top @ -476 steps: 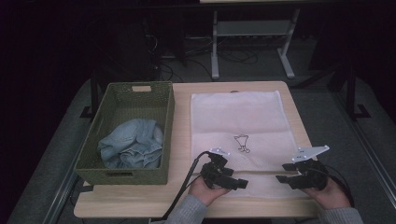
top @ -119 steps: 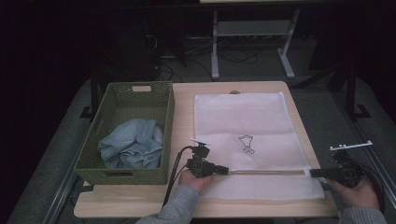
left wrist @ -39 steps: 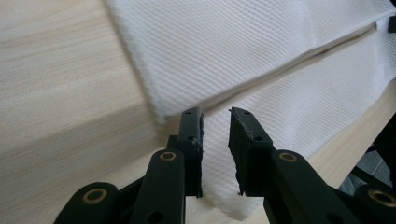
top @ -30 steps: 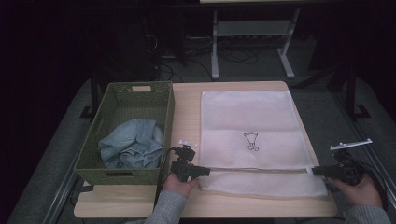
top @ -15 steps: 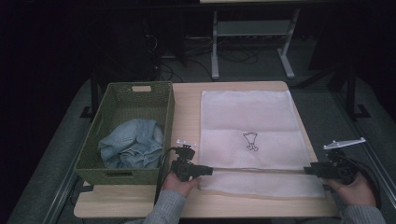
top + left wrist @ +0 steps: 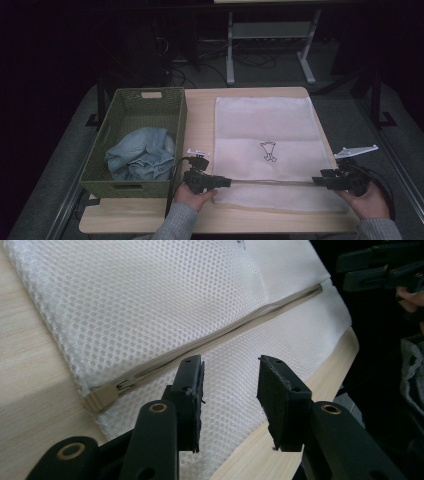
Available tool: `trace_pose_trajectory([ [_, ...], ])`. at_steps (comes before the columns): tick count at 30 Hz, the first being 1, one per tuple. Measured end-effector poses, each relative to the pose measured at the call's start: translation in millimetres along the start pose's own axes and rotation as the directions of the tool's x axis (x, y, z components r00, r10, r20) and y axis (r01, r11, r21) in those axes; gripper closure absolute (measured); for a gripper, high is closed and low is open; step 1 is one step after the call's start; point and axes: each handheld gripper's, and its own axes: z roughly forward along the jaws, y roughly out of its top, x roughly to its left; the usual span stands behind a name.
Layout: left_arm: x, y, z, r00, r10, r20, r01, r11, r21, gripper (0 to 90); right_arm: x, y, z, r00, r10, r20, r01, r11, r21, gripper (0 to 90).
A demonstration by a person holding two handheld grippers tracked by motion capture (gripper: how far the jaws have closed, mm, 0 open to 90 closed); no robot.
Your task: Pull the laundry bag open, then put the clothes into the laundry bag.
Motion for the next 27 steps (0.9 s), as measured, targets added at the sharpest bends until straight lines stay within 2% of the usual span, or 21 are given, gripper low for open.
trace_pose_trajectory([
  [4, -5.2, 0.4, -3.0, 0.9998, 0.012, 0.014, -0.012, 0.9999, -0.005, 59.6, 11.5, 4.3, 2.4, 0.9987, -0.050, -0.002, 0.050, 0.999, -0.007, 48.3],
  [7, -7.9, 1.4, -6.0, 0.9996, 0.022, 0.017, -0.022, 0.9997, -0.010, 58.7, 19.8, 7.1, 3.9, 0.9932, -0.116, 0.002, 0.116, 0.993, -0.019, 47.7],
  [16, -7.7, 4.3, -8.5, 0.9987, 0.029, 0.041, -0.028, 0.9995, -0.017, 56.3, 38.7, 17.1, 10.8, 0.9808, -0.192, -0.035, 0.190, 0.981, -0.042, 44.8],
  [18, -7.5, 5.6, -8.4, 0.9983, 0.032, 0.049, -0.031, 0.9994, -0.017, 55.7, 41.9, 19.7, 13.6, 0.9734, -0.225, -0.046, 0.223, 0.974, -0.045, 44.4],
  [22, -8.8, 7.7, -9.5, 0.9972, 0.034, 0.066, -0.033, 0.9993, -0.016, 54.4, 46.6, 25.5, 20.5, 0.9621, -0.261, -0.078, 0.258, 0.965, -0.050, 44.1],
  [26, -10.4, 11.6, -12.1, 0.9958, 0.041, 0.081, -0.040, 0.9990, -0.017, 53.4, 51.0, 32.0, 28.4, 0.9435, -0.313, -0.110, 0.308, 0.950, -0.055, 43.9],
  [27, -10.7, 12.9, -13.1, 0.9954, 0.044, 0.085, -0.042, 0.9989, -0.019, 53.3, 52.0, 33.8, 29.9, 0.9411, -0.319, -0.113, 0.314, 0.948, -0.055, 43.9],
])
